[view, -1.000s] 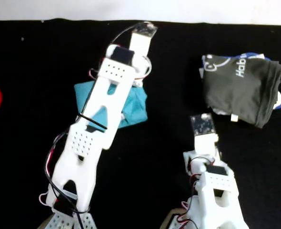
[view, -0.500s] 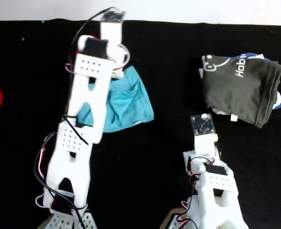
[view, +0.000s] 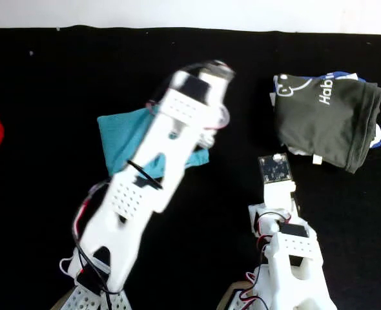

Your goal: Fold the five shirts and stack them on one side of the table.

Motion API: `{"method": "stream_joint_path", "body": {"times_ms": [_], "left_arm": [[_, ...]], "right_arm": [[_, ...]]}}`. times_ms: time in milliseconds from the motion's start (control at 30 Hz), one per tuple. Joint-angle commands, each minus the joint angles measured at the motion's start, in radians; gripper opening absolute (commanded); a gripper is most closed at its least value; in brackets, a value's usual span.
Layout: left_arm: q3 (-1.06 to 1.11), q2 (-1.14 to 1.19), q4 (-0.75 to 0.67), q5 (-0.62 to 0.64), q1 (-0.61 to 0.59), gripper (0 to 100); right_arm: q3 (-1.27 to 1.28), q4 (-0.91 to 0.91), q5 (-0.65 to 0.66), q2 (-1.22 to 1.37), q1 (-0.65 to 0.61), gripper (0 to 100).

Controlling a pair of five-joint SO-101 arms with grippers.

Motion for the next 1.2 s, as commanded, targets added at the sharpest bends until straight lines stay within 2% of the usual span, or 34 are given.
{"method": "stream_joint_path", "body": {"times_ms": [0, 100, 200, 300, 400, 567, 733, 867, 1000, 1167], "left_arm": [[-0.018, -0.067, 0.012, 0.009, 0.035, 1], [-0.025, -0.153, 0.012, 0.006, 0.016, 1], [-0.016, -0.237, 0.009, 0.005, -0.054, 1], [0.008, -0.225, 0.009, 0.005, -0.136, 1], [0.054, -0.156, 0.009, 0.003, -0.159, 1], [0.059, -0.027, 0.009, 0.006, -0.058, 1], [0.059, 0.002, 0.009, 0.008, 0.074, 1], [0.024, -0.013, 0.011, 0.006, 0.102, 1], [-0.064, -0.084, 0.011, 0.008, -0.007, 1], [-0.087, -0.183, 0.011, 0.005, -0.206, 1]], "right_arm": [[0.007, -0.022, -0.011, 0.004, 0.007, 0.5], [0.007, -0.022, -0.011, 0.004, 0.008, 0.5], [0.007, -0.022, -0.011, 0.004, 0.008, 0.5], [0.007, -0.022, -0.011, 0.002, 0.008, 0.5], [0.007, -0.022, -0.011, 0.002, 0.008, 0.5], [0.007, -0.024, -0.011, 0.002, 0.008, 0.5], [0.007, -0.024, -0.011, 0.002, 0.008, 0.5], [0.007, -0.024, -0.011, 0.002, 0.008, 0.5], [0.007, -0.024, -0.011, 0.002, 0.008, 0.5], [0.007, -0.024, -0.011, 0.001, 0.008, 0.5]]}}
